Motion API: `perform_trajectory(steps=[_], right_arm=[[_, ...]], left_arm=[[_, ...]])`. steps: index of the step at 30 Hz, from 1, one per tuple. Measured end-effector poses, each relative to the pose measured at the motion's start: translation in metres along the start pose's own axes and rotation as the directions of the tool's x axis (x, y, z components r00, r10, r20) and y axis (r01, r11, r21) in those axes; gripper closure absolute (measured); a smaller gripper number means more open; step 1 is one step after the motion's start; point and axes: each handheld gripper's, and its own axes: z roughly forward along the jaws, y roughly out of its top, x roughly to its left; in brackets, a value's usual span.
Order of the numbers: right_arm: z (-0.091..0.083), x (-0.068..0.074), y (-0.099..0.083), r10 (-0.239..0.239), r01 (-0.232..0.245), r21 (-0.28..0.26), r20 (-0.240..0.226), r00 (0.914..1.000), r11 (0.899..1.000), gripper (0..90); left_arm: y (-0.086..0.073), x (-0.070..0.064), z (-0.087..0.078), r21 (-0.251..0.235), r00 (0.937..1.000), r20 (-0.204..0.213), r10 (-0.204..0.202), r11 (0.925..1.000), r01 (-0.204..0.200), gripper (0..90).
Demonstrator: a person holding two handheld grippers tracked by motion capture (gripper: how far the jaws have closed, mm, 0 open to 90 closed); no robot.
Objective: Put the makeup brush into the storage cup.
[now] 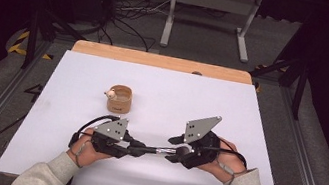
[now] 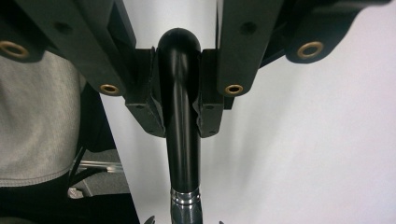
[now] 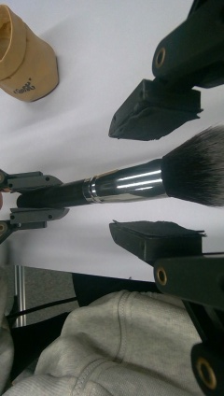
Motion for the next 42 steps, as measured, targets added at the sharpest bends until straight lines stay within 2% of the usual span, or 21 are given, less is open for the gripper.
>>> perform_trajectory(steps=[19, 26, 34, 39, 42], right_arm=[[0.004, 0.001, -0.015, 0.024, -0.024, -0.07, -0.01, 0.9997, 0.997, 50.2], [0.006, 0.0, -0.019, 0.035, -0.037, -0.081, -0.019, 0.9992, 0.996, 51.3], [0.006, 0.001, -0.021, 0.035, -0.037, -0.096, -0.026, 0.9991, 0.995, 57.5], [0.005, 0.001, -0.024, 0.036, -0.039, -0.11, -0.033, 0.9988, 0.993, 62.2], [0.004, 0.0, -0.026, 0.038, -0.045, -0.129, -0.054, 0.9978, 0.991, 64.4]], left_arm=[[0.0, 0.0, -0.002, -0.011, 0.9999, 0.01, 0.006, 0.9999, -0.006, 74.0], [-0.001, 0.0, -0.001, -0.011, 0.9999, 0.014, 0.01, 0.9999, -0.009, 74.0], [-0.001, -0.001, -0.002, -0.022, 0.9994, 0.005, 0.035, 0.9992, -0.034, 74.0], [-0.002, -0.002, -0.002, -0.029, 0.9993, 0.004, 0.037, 0.9989, -0.037, 74.0], [-0.002, -0.003, -0.002, -0.034, 0.9987, 0.007, 0.05, 0.9982, -0.05, 74.1]])
